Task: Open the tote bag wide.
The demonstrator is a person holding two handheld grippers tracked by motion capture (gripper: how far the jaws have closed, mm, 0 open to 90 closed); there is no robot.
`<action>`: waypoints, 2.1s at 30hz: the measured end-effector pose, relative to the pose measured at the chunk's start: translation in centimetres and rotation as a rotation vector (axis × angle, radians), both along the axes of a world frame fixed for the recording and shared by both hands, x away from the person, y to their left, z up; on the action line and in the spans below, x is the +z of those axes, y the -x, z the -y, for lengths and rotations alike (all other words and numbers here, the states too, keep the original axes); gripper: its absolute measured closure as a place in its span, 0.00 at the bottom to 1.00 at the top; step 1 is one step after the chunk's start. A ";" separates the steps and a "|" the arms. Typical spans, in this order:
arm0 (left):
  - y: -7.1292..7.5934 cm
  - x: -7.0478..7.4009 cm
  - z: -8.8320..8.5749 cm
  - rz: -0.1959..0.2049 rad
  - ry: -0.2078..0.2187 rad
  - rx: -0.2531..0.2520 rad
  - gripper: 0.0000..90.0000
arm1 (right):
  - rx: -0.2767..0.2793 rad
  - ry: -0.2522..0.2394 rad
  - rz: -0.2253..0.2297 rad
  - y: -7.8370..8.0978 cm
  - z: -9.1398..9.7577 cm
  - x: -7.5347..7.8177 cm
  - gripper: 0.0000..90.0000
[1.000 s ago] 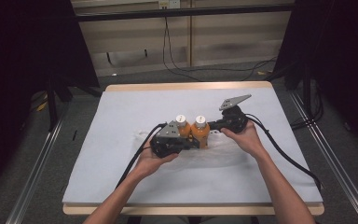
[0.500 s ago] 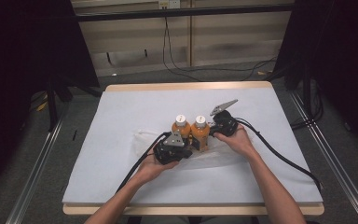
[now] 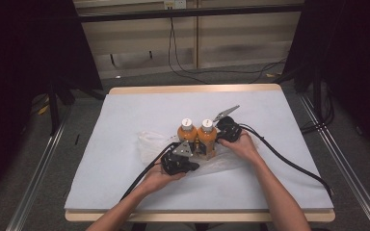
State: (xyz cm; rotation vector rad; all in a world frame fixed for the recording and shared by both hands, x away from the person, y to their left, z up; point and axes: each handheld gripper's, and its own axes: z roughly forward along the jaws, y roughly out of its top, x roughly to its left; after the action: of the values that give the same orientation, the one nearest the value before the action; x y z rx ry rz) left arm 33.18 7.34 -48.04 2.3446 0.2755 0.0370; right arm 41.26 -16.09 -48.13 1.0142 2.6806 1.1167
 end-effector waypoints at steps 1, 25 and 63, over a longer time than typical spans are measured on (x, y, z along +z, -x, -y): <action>0.1 0.1 0.0 0.004 -0.010 -0.007 1.00 | -0.007 0.006 0.009 -0.1 -0.1 0.0 1.00; 3.3 0.2 -0.3 -0.007 0.000 -0.105 1.00 | -0.095 -0.002 0.028 -2.5 -1.2 -0.2 1.00; 5.7 0.2 -1.1 -0.036 0.020 -0.195 1.00 | -0.178 0.011 0.016 -5.5 -2.3 -0.2 1.00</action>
State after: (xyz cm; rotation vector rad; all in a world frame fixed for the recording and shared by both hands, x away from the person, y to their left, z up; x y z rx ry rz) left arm 27.48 8.46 -47.87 2.3432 0.0643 -0.1025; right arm 46.73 -13.74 -48.34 1.2080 2.5217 1.0705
